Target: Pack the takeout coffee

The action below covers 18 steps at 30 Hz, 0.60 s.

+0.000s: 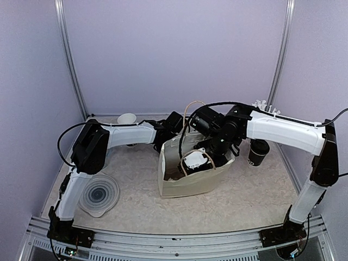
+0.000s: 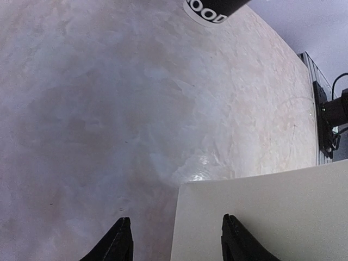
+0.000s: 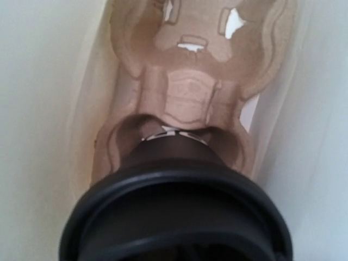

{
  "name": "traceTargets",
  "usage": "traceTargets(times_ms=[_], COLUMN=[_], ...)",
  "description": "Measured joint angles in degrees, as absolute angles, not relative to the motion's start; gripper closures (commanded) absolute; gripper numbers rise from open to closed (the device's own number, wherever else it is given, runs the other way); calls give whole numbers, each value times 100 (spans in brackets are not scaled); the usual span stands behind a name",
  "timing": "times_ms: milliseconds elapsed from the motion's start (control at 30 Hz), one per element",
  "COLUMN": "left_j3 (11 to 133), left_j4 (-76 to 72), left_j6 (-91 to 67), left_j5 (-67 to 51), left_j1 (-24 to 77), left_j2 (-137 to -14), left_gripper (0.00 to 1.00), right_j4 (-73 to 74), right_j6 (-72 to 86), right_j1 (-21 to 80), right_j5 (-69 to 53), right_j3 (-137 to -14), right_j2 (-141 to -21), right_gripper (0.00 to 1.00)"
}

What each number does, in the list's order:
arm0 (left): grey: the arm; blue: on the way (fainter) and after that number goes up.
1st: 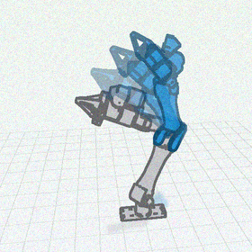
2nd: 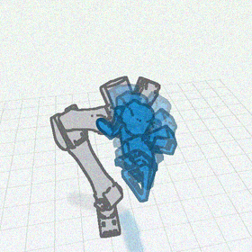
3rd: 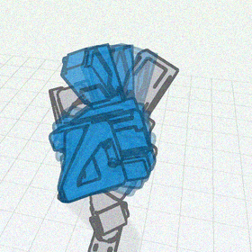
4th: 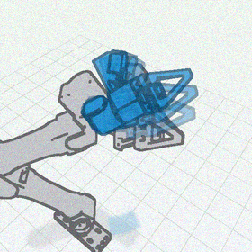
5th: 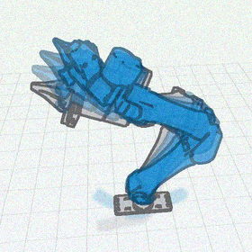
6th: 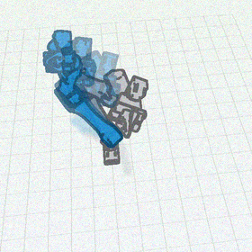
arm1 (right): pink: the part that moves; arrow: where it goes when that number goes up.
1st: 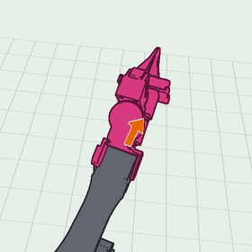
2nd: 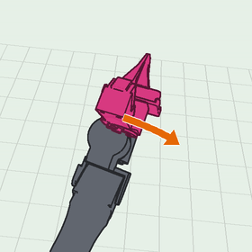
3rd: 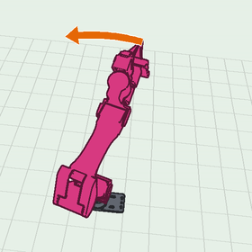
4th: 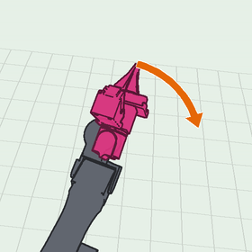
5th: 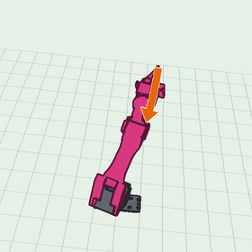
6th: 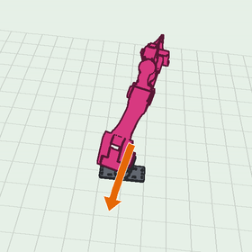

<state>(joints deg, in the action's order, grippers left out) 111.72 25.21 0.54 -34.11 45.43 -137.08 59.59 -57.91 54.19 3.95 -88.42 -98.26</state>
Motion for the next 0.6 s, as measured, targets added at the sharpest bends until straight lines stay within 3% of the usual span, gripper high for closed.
traceTargets(times_ms=[233, 600], left_j3=[10995, 10943], left_j4=[2523, 2440], left_j6=[40, -128], left_j5=[-3677, -3839], left_j1=[4836, 4803], left_j2=[-13688, -13659], left_gripper=[45, 43], right_j4=[6486, 6047], right_j6=[-5551, -5439], right_j1=[5419, 5419], right_j5=[-12, -97], right_j3=[-8847, -8254], right_j2=[-9861, -9614], right_gripper=[62, 62])
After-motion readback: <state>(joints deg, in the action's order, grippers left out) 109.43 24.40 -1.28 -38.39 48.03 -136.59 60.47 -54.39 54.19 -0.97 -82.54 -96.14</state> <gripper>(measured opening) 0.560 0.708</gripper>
